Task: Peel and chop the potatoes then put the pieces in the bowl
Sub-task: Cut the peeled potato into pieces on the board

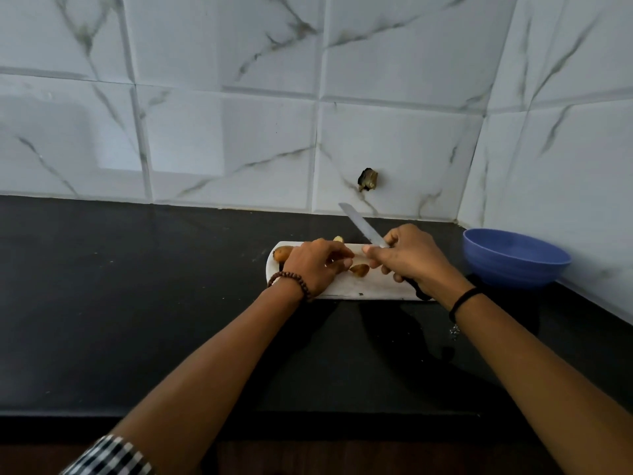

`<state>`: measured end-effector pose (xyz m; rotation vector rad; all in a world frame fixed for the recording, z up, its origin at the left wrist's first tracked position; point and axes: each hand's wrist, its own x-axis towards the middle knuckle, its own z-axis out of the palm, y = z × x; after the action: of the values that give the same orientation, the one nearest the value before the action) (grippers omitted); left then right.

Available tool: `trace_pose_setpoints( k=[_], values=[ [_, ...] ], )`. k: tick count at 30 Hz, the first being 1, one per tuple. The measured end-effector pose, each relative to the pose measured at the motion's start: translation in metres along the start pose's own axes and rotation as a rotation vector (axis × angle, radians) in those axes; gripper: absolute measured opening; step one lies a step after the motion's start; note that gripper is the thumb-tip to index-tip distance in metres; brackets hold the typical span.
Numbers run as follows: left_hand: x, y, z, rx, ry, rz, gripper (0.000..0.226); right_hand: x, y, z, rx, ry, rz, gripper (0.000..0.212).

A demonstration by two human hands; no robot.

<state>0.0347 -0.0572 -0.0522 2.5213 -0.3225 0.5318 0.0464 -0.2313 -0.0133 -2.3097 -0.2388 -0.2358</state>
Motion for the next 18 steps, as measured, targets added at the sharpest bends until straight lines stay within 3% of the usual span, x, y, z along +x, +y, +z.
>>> trace_pose_setpoints(
  k=[6,11,18],
  values=[
    [0.002,0.004,0.003,0.026,-0.040,0.053,0.027,-0.009,0.000,-0.012,0.199,-0.134,0.092,0.019],
    [0.003,0.002,0.004,-0.035,-0.009,-0.010,0.023,-0.019,0.004,-0.015,0.061,-0.166,0.043,0.019],
    [0.003,0.002,0.005,-0.069,0.031,-0.043,0.019,-0.047,0.001,-0.017,-0.220,-0.133,-0.120,0.037]
  ],
)
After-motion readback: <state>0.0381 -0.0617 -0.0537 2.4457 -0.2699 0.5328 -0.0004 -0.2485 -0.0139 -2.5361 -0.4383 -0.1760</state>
